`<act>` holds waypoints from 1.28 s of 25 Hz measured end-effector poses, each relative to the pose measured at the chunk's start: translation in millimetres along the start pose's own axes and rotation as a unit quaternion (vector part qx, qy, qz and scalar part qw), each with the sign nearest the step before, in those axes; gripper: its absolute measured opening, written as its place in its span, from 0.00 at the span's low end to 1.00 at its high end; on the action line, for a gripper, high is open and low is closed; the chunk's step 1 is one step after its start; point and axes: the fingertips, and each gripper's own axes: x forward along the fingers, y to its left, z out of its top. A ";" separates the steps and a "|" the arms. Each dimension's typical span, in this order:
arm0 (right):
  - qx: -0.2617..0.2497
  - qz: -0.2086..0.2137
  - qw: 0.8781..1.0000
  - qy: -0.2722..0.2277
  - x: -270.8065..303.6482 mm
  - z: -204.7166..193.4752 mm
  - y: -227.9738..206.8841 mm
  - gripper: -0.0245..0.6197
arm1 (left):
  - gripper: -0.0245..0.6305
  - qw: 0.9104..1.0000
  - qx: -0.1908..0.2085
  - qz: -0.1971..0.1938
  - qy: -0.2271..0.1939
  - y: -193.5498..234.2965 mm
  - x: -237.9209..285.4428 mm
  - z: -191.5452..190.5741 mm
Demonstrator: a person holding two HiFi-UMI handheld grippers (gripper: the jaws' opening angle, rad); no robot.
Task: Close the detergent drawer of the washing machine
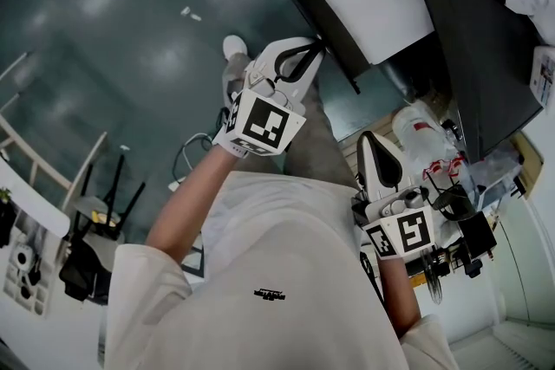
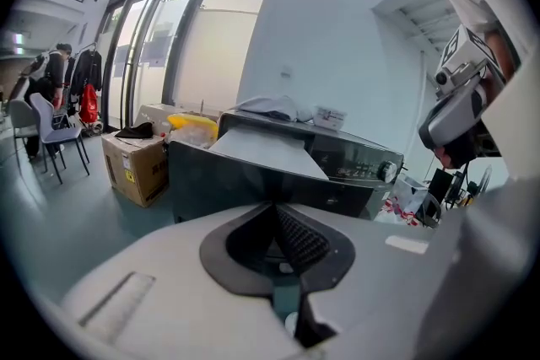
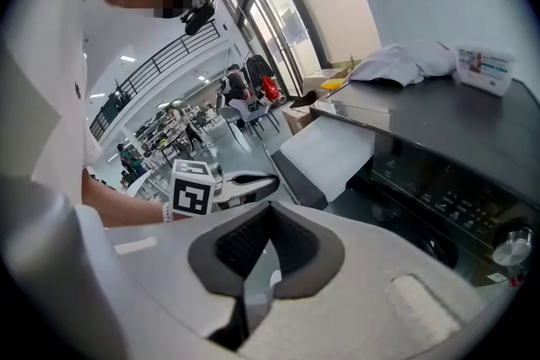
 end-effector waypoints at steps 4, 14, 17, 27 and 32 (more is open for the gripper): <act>0.007 -0.001 1.000 0.000 -1.3 -1.2 -4.1 0.04 | 0.07 1.000 0.008 -0.002 0.007 0.5 -1.6 -0.6; 0.017 -0.006 1.000 -0.004 -3.4 -4.5 -9.0 0.04 | 0.07 0.999 0.035 -0.010 -0.014 5.1 14.6 15.8; 0.018 -0.006 1.000 -0.008 -4.3 -0.7 -10.4 0.04 | 0.07 0.999 0.047 -0.013 -0.014 6.1 21.0 21.0; 0.031 -0.012 0.999 -0.019 -7.0 9.7 -20.4 0.04 | 0.07 0.996 0.061 -0.039 -0.043 1.5 53.3 52.5; 0.047 -0.022 0.998 -0.021 -11.6 11.0 -35.4 0.04 | 0.07 0.996 0.063 -0.043 -0.042 1.5 64.6 59.9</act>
